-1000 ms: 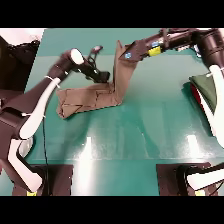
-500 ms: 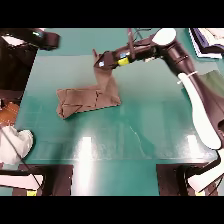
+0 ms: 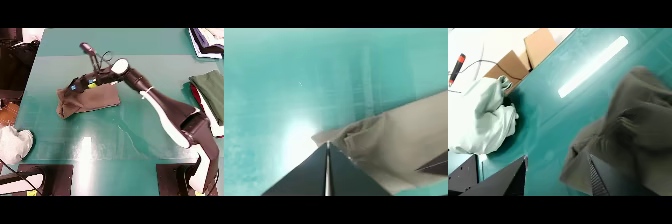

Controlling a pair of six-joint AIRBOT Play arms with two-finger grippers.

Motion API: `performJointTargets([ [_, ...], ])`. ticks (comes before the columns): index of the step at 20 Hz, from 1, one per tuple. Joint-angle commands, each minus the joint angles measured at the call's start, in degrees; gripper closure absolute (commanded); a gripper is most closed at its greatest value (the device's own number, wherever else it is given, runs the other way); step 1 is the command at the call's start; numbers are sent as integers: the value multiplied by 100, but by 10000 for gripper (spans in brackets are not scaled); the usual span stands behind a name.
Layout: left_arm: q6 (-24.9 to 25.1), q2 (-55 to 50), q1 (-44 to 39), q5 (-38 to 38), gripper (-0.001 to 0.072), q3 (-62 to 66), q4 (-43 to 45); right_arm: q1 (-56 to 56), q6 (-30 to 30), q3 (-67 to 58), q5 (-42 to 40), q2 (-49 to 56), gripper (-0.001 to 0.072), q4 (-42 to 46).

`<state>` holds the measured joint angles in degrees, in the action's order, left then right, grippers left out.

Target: Fold the shirts.

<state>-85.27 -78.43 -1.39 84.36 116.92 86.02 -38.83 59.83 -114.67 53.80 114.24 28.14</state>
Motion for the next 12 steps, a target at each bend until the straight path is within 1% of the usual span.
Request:
performJointTargets([
  [1, -26, 39, 20, 186, 675, -136, -195, -116, -225, -323, 258, 251, 241, -61],
  [3, -24, 22, 20, 284, 675, -212, -210, 264, -151, 90, 610, -118, 242, 358],
  [5, -24, 22, 20, 229, 676, -293, -229, 796, 205, 555, 1001, -466, 242, 949],
  [7, -24, 15, 20, 219, 676, -319, -247, 1458, 407, 1104, 1460, -758, 242, 1401],
  [9, -24, 9, 20, 153, 675, -319, -297, 2116, 564, 1659, 1561, -951, 241, 1381],
  [10, -24, 9, 20, 127, 675, -319, -310, 2448, 680, 1897, 1558, -994, 229, 1360],
  [11, -20, 9, 20, 109, 676, -319, -358, 2721, 730, 2094, 1556, -984, 86, 1279],
  [12, -20, 9, 20, 85, 675, -319, -413, 2911, 730, 2262, 1554, -951, -4, 1169],
])
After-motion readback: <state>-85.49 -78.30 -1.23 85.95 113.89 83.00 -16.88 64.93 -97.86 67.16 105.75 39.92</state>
